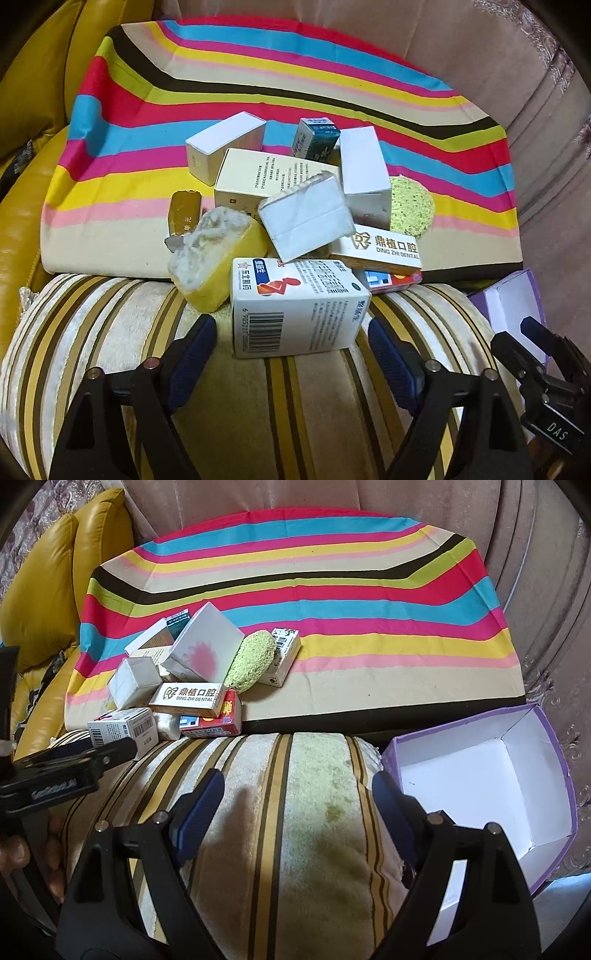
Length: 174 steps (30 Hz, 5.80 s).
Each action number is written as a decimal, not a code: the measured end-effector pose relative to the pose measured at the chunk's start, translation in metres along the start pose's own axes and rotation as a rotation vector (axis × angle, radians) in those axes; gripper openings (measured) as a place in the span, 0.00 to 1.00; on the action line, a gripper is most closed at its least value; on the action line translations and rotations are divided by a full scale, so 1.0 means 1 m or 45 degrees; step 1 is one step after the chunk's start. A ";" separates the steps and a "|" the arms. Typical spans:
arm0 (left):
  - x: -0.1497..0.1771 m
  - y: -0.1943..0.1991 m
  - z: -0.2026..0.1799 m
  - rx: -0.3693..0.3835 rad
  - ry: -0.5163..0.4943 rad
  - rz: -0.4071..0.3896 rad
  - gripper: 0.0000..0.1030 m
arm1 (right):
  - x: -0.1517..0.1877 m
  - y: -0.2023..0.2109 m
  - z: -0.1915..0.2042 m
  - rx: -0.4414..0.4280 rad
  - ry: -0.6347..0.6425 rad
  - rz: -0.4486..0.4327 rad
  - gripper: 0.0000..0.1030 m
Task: Organize objects
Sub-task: 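Grasp the white medicine box with blue-red logo using the left tool, then grasp the plain white small box with the right tool, then carry both held boxes over the purple-rimmed box, then open both tools to drop the boxes into the purple-rimmed box, then move both open tools back toward the pile on the striped cloth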
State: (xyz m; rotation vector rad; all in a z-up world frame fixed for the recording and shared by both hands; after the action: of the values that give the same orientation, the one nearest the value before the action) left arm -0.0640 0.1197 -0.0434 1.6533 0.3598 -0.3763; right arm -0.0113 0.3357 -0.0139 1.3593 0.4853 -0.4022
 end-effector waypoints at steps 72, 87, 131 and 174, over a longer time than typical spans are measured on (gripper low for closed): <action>0.021 0.059 0.046 0.082 0.078 -0.285 0.69 | -0.027 -0.022 0.084 -0.067 0.217 -0.067 0.49; 0.023 0.053 -0.074 0.173 -0.257 -0.244 0.69 | 0.000 0.021 -0.027 -0.040 -0.070 -0.128 0.49; 0.040 0.020 -0.279 0.420 -0.716 -0.058 0.77 | 0.076 0.045 -0.232 0.214 -0.581 -0.097 0.68; 0.007 0.059 0.042 0.129 0.078 -0.223 0.80 | 0.006 0.041 -0.078 0.138 -0.055 -0.176 0.93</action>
State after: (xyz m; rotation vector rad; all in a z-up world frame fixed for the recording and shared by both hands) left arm -0.0336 0.0718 0.0013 1.7406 0.5414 -0.4821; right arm 0.0085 0.4196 0.0056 1.4228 0.5301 -0.5772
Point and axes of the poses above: each gripper's, at about its wrist camera, not at the fingertips, and y roughly against the way its jaws point, z to its left, x to its underside, the point moved 5 cm from there along -y, roughly the way its jaws point, and after that the axes turned 7 degrees about -x, right-handed, at the moved point
